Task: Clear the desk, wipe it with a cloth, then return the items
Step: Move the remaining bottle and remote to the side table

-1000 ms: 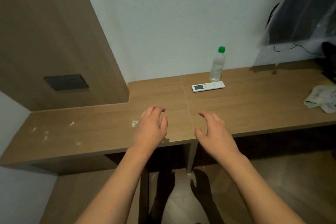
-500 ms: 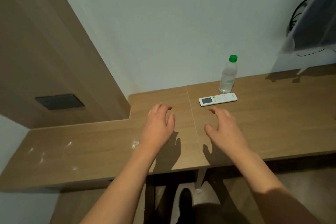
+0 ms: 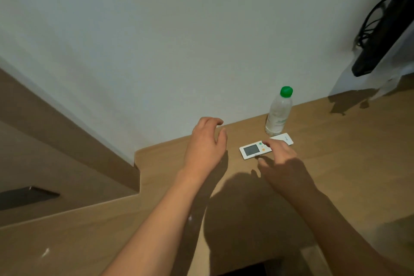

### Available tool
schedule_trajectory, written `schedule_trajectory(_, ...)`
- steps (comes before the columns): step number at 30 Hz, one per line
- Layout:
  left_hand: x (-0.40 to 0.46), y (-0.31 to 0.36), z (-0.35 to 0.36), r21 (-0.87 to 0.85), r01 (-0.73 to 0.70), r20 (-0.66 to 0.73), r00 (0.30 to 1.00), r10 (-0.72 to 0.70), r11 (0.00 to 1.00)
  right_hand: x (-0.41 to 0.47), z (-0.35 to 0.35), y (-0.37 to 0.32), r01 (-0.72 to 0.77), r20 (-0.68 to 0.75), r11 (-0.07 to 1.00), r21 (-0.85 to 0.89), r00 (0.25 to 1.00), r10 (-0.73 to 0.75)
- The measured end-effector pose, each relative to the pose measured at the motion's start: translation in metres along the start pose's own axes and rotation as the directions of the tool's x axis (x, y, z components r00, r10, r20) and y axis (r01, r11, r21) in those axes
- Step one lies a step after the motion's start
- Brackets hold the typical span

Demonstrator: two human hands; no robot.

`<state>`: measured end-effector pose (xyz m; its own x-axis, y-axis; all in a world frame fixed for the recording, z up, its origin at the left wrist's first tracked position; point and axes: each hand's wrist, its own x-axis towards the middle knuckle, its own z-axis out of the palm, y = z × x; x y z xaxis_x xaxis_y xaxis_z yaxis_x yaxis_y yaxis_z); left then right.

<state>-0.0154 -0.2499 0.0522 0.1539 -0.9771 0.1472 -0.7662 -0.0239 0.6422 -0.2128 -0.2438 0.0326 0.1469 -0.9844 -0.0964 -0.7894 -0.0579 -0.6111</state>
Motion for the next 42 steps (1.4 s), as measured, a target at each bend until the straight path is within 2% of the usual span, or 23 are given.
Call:
schedule_trajectory(3, 0.022, 0.017, 0.007, -0.026, -0.018, 0.019, 1.0, 0.018, 1.0, 0.013, -0.002, 0.019, -0.008, 0.062, 0.995, -0.097, 0.998, 0.014)
schedule_trajectory(7, 0.061, 0.048, 0.031, -0.042, -0.059, 0.117, 0.991, 0.064, 0.997, 0.033, -0.005, 0.048, -0.123, 0.131, 0.975, -0.184, 0.98, 0.148)
schedule_trajectory(12, 0.118, 0.075, 0.098, -0.059, -0.008, 0.24, 0.97, 0.022, 0.998, 0.056, 0.01, 0.082, -0.179, 0.171, 0.976, -0.121, 0.965, 0.198)
schedule_trajectory(18, 0.148, 0.081, 0.159, -0.222, 0.051, 0.265, 0.964, 0.01, 0.974, 0.064, 0.026, 0.111, -0.214, 0.247, 0.969, -0.12, 0.939, 0.238)
schedule_trajectory(23, 0.155, 0.07, 0.164, -0.224, 0.055, 0.179, 0.984, -0.014, 0.973, 0.081, 0.03, 0.125, -0.169, 0.255, 0.974, -0.15, 0.945, 0.203)
schedule_trajectory(27, 0.134, 0.058, 0.137, -0.194, 0.111, 0.058, 0.993, -0.102, 0.975, 0.113, 0.044, 0.129, -0.017, 0.228, 0.979, -0.202, 0.972, 0.064)
schedule_trajectory(30, 0.113, 0.048, 0.107, -0.178, 0.021, -0.098, 0.994, -0.039, 0.984, 0.141, 0.062, 0.124, 0.11, 0.243, 0.96, -0.257, 0.969, -0.046)
schedule_trajectory(33, 0.103, 0.037, 0.078, -0.148, 0.004, -0.155, 0.987, -0.028, 0.989, 0.162, 0.082, 0.127, 0.273, 0.333, 0.88, -0.389, 0.932, -0.142)
schedule_trajectory(37, 0.09, 0.018, 0.053, -0.121, 0.097, -0.178, 0.977, -0.118, 0.988, 0.172, 0.091, 0.13, 0.427, 0.442, 0.73, -0.533, 0.877, -0.19)
schedule_trajectory(39, 0.079, 0.013, 0.048, -0.115, 0.121, -0.179, 0.974, -0.14, 0.986, 0.172, 0.087, 0.128, 0.434, 0.451, 0.731, -0.527, 0.871, -0.192)
schedule_trajectory(42, 0.064, 0.013, 0.044, -0.108, 0.143, -0.165, 0.973, -0.16, 0.984, 0.166, 0.072, 0.123, 0.271, 0.374, 0.864, -0.424, 0.921, -0.106)
